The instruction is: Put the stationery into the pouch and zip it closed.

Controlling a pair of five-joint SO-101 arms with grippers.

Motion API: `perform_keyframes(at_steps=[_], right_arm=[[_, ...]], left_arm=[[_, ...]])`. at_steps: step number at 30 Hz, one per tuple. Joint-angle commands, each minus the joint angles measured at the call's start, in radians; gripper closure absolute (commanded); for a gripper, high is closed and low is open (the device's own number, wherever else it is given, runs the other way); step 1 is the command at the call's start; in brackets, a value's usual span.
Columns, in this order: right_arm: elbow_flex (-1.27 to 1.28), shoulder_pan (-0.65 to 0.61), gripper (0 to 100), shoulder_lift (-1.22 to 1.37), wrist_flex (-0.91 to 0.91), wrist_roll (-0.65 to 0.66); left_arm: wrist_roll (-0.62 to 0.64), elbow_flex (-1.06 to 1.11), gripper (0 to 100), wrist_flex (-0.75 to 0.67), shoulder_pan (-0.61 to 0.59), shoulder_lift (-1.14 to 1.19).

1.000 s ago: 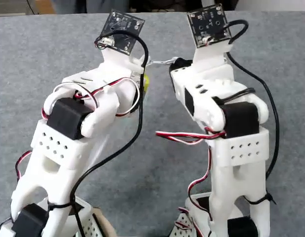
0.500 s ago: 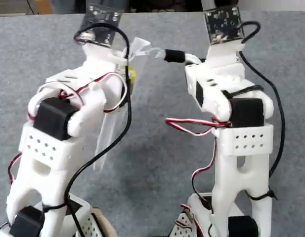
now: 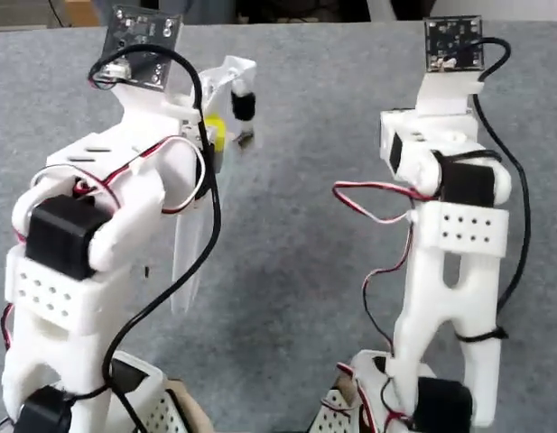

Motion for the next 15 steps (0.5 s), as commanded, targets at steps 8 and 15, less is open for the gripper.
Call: perform_keyframes(at_steps=[8, 15], right_arm=[[-0.022, -0.115, 98.3, -0.064, 0.143, 0.069], [-0.090, -0.310, 87.7, -0.162, 0.334, 0.089]], left_arm=[[0.011, -0.045, 97, -0.002, -0.015, -0.028], [0.011, -0.047, 97, -0.002, -0.015, -0.026]])
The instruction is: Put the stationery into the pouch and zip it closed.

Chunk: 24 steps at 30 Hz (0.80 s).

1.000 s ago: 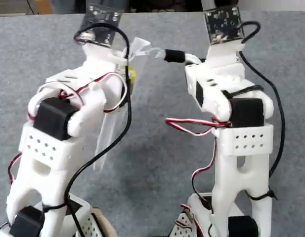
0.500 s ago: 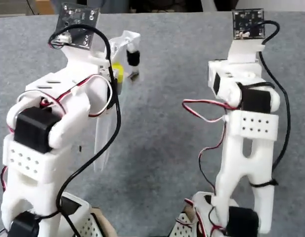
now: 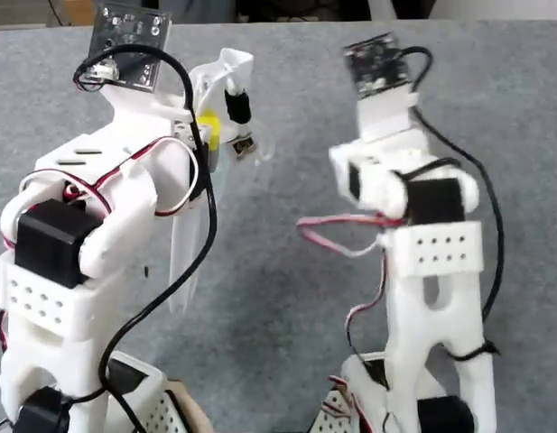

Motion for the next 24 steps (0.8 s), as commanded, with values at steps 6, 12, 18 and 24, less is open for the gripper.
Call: perform_keyframes(at_steps=[6, 12, 18, 24], right_arm=[[-0.147, -0.216, 88.4, -0.047, 0.132, -0.051], [-0.148, -0.304, 88.4, -0.047, 0.043, -0.147], [-0.194, -0.325, 88.4, -0.090, 0.021, -0.215], [-0.372, -0.327, 88.4, -0.134, 0.130, -0.207]], left_arm=[[0.011, -0.035, 97, -0.003, -0.008, -0.026], [0.021, -0.044, 97, -0.003, -0.007, -0.032], [0.061, -0.039, 97, 0.002, -0.007, -0.034], [0.066, -0.033, 97, 0.005, -0.004, -0.029]])
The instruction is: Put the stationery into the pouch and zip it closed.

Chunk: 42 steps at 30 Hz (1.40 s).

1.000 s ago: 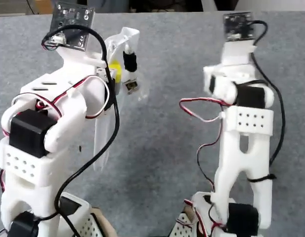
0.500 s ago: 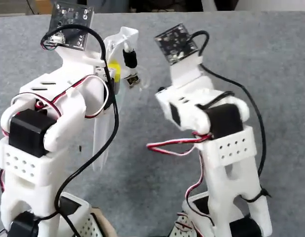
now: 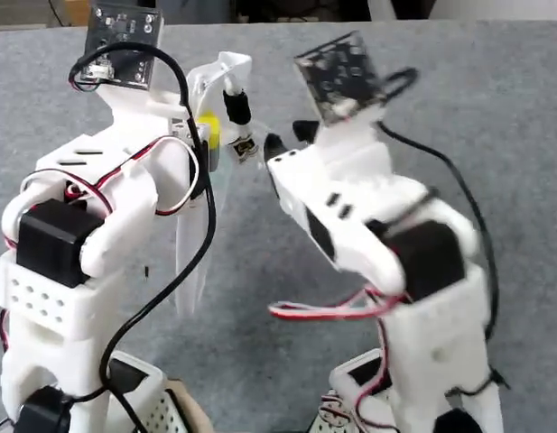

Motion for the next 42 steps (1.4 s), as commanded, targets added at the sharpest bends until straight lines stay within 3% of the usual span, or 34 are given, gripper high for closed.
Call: perform_keyframes(at_steps=[1, 12, 23, 30, 42], right_arm=[[-0.154, -0.015, 88.4, -0.027, 0.074, -0.003], [-0.303, -0.204, 88.5, -0.027, 0.101, 0.038], [-0.228, -0.169, 88.5, -0.033, 0.068, 0.041], [-0.214, -0.133, 88.1, -0.027, 0.055, 0.155], [0.002, -0.100, 88.1, -0.025, -0.155, 0.091]], left_arm=[[0.011, -0.033, 97, 0.002, -0.004, -0.029], [0.012, -0.045, 97, 0.034, 0.054, -0.035], [0.011, -0.079, 97, 0.066, 0.062, -0.037], [0.012, -0.122, 97, 0.112, 0.076, -0.052], [0.012, -0.182, 97, 0.170, 0.101, -0.075]])
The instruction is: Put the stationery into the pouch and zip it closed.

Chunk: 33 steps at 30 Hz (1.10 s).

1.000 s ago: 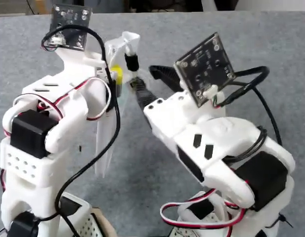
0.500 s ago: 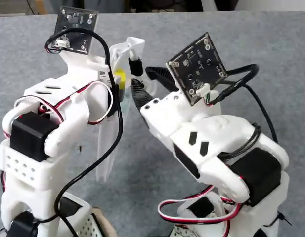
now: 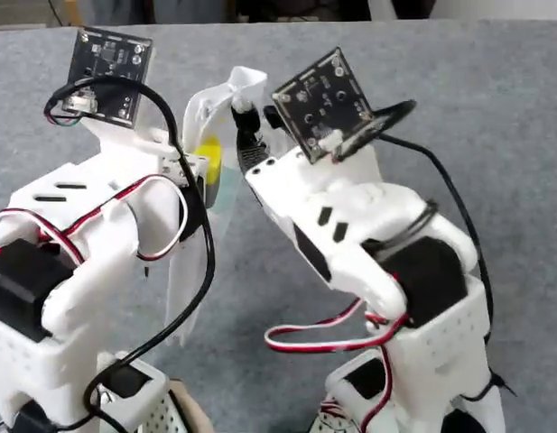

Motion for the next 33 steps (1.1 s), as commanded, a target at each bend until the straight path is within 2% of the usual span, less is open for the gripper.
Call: perform_keyframes(at_steps=[1, 29, 33], right_arm=[[-0.001, 0.012, 88.1, -0.004, -0.037, -0.026], [0.004, 0.006, 88.6, 0.035, -0.081, -0.021], [-0.001, 0.008, 94.7, 0.035, -0.080, -0.020]], left_arm=[[0.011, -0.054, 97, 0.002, 0.015, -0.029], [0.103, -0.051, 97, 0.020, 0.016, -0.029], [0.103, -0.047, 97, 0.020, 0.016, -0.029]])
